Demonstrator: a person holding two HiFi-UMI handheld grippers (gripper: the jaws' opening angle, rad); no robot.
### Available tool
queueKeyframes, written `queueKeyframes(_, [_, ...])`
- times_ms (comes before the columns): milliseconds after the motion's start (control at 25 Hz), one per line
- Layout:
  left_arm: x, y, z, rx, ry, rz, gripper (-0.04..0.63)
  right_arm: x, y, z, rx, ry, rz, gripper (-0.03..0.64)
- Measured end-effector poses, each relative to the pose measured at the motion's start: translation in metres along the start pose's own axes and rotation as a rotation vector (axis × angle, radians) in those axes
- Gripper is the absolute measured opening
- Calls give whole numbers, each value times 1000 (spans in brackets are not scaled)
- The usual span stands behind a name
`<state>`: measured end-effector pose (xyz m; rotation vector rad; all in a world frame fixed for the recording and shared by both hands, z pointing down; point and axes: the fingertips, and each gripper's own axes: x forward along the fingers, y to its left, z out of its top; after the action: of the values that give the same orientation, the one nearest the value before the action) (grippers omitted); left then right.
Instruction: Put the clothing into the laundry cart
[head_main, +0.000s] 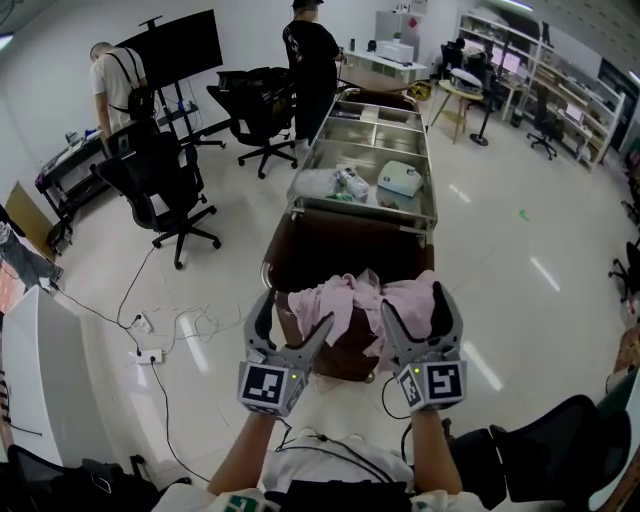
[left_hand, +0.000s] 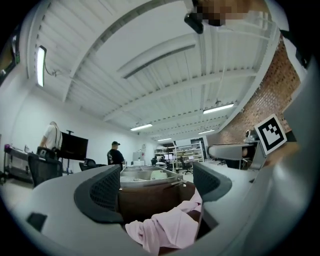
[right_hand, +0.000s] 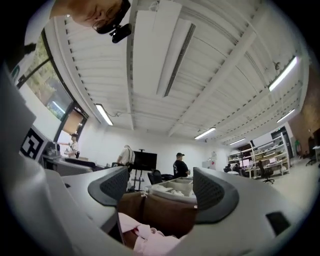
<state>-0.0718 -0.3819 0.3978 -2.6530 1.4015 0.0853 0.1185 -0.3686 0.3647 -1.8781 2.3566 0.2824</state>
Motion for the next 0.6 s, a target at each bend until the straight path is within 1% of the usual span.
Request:
queueKeyframes(80, [-2,3,-4,14,-3,24,433,-1,-5,-10,-32,46,-39,432])
queueKeyframes(240, [-5,7,-1,-14,-6,56,433,-6,-9,-18,-50,88,-90,425])
queueKeyframes(280, [-5,7,0,-22,-3,60,433,-7,-7,-18,-45,102,-94,425])
queueKeyframes(440, [-9,9,-7,-3,-3,70,433,-12,1,-24,-41,112,-79,425])
queueKeyframes(560, [-11,2,2,-35,1,68,433,-17,5,-28,-42,114,-72,423])
queueKeyframes(600, [-13,2,2,-31,-1,70,433,-18,7,-29,-40,108,-65,425])
